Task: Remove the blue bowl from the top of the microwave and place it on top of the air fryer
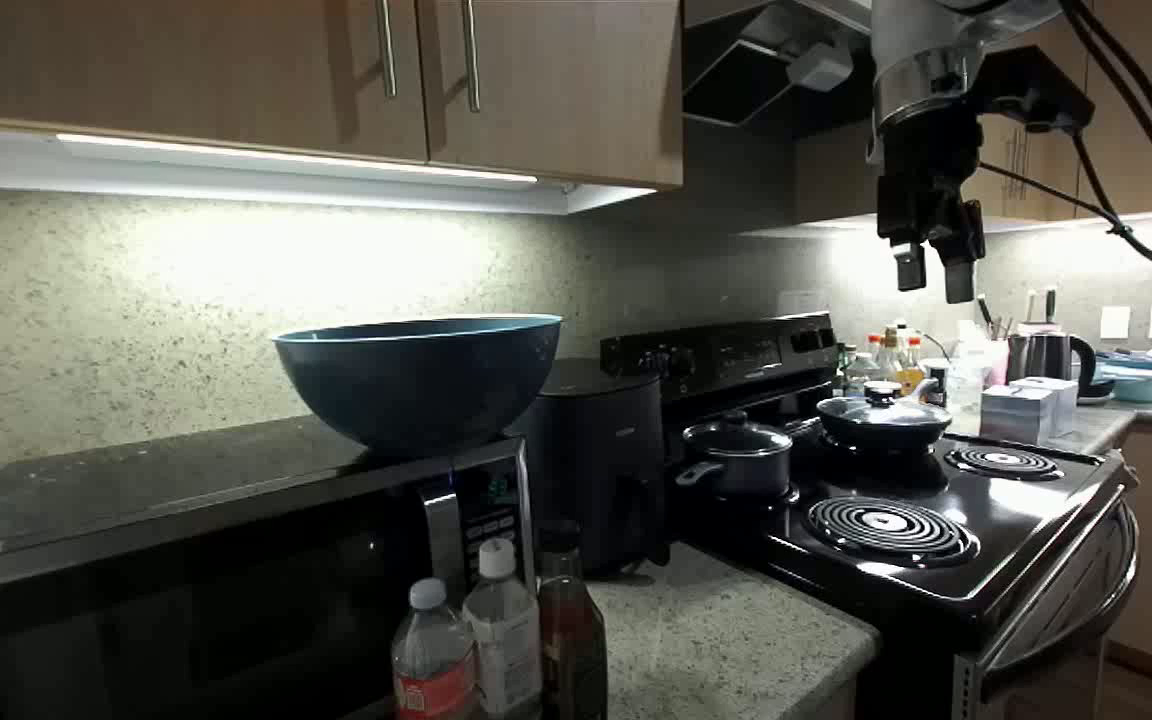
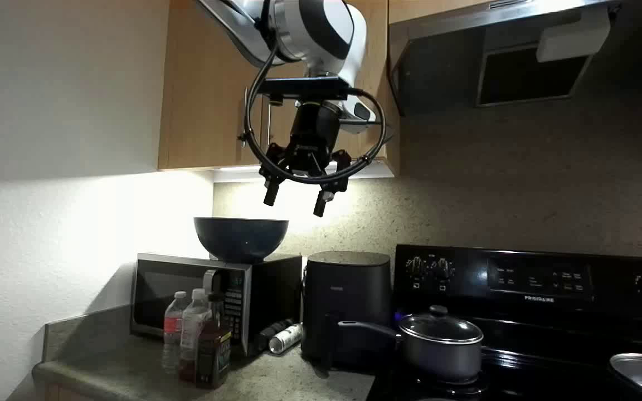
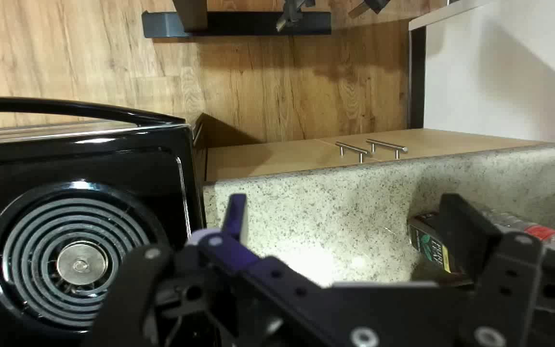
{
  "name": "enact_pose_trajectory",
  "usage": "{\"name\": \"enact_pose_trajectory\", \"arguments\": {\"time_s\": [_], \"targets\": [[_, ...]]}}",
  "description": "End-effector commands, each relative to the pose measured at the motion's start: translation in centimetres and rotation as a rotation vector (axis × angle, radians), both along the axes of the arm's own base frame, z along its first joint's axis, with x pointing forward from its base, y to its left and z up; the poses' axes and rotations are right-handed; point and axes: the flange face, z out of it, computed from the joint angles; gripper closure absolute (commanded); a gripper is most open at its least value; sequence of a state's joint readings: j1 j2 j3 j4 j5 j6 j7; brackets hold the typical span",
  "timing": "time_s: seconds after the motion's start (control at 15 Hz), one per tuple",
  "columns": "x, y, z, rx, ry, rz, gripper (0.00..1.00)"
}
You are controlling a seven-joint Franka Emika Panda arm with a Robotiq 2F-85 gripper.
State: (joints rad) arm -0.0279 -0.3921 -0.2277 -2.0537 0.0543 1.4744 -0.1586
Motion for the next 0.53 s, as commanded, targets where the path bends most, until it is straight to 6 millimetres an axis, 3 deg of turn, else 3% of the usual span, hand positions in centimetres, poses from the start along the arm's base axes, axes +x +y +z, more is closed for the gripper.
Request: {"name": "enact_pose_trajectory", "arguments": {"time_s": [0.0, 0.27, 0.47], "targets": [[0.0, 0.0, 0.0, 0.0, 0.001, 0.0, 0.0], [0.0, 0.0, 0.0, 0.0, 0.001, 0.0, 0.0], [2.1, 0.9, 0.1, 0.001, 0.018, 0.049, 0.0]]}}
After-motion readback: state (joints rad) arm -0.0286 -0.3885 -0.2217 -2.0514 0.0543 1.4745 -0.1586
